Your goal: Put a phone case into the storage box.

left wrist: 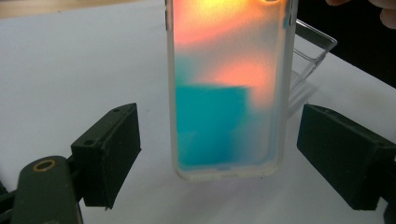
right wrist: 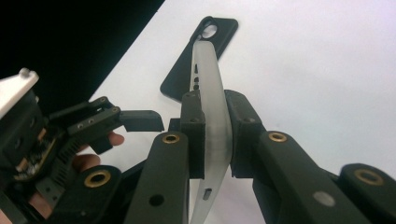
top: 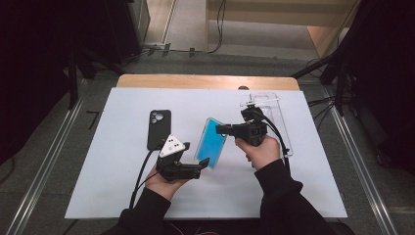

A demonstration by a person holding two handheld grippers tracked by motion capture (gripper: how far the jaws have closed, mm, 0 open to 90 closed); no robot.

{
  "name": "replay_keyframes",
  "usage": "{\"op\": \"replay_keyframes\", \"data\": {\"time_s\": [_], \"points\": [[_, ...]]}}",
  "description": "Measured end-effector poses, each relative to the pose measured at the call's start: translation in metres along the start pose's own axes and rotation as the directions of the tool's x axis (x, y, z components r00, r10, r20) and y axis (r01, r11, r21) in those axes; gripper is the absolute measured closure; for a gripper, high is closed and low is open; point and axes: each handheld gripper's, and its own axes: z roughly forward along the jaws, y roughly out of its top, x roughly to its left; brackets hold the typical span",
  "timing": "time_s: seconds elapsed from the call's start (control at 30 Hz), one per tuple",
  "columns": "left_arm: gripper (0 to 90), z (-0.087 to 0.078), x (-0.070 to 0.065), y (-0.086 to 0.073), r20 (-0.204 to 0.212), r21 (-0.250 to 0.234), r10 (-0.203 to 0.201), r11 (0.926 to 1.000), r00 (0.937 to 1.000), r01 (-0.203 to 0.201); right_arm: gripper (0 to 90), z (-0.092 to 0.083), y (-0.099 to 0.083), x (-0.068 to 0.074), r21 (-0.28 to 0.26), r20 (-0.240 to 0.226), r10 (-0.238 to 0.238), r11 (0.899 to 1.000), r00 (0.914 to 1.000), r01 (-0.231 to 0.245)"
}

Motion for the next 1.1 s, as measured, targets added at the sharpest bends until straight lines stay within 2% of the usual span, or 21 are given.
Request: {"op": "replay_keyframes", "data": {"time_s": [0.07,0.17,0.3,0.4,0.6,0.77,0.83,0.97,1.0,1.03,1.07,1.1], "points": [[14.1,0.0,0.002,0.001,0.017,0.028,-0.012,0.9996,0.9998,0.011,76.8,-0.002,-0.001,0.002,-0.012,0.011,-0.049,0.999,0.9987,0.049],[14.2,0.001,0.005,0.002,0.015,0.077,-0.004,0.997,0.9999,0.003,76.7,-0.005,-0.002,0.004,-0.026,0.027,-0.118,0.993,0.9927,0.118],[14.2,0.002,0.009,0.004,0.059,0.135,-0.027,0.9907,0.9979,0.019,76.7,-0.006,-0.004,0.006,-0.032,0.036,-0.201,0.979,0.9789,0.203],[14.2,0.001,0.011,0.007,0.078,0.158,-0.025,0.9874,0.9967,0.012,76.7,-0.007,-0.006,0.006,-0.033,0.034,-0.252,0.967,0.9672,0.253],[14.3,-0.007,0.015,0.013,0.107,0.174,-0.03,0.9847,0.9938,0.011,76.7,-0.009,-0.01,0.003,-0.012,0.03,-0.313,0.95,0.9493,0.313],[16.5,-0.01,0.017,0.018,0.147,0.205,-0.031,0.9787,0.9887,0.0,76.7,-0.012,-0.01,-0.002,-0.003,-0.009,-0.328,0.945,0.9445,0.328],[16.5,-0.01,0.018,0.02,0.163,0.213,-0.033,0.977,0.9861,-0.003,76.7,-0.013,-0.01,-0.003,-0.003,-0.026,-0.355,0.935,0.9347,0.355],[17.5,-0.013,0.02,0.024,0.183,0.22,-0.021,0.9753,0.983,-0.02,76.7,-0.014,-0.011,-0.002,0.0,-0.037,-0.432,0.902,0.9011,0.432],[17.7,-0.014,0.02,0.025,0.19,0.221,-0.009,0.9747,0.9817,-0.034,76.7,-0.015,-0.011,-0.002,0.002,-0.04,-0.442,0.897,0.8959,0.443],[21.9,-0.014,0.02,0.026,0.197,0.214,-0.005,0.9761,0.9803,-0.038,76.7,-0.015,-0.011,-0.002,0.001,-0.051,-0.455,0.89,0.8889,0.456],[25.7,-0.016,0.021,0.027,0.2,0.213,0.007,0.9757,0.9797,-0.05,76.7,-0.015,-0.012,-0.002,0.001,-0.059,-0.461,0.887,0.8855,0.462],[25.6,-0.017,0.021,0.029,0.208,0.215,0.012,0.9749,0.9782,-0.058,76.7,-0.016,-0.012,-0.002,-0.001,-0.066,-0.465,0.885,0.8826,0.466]]}}
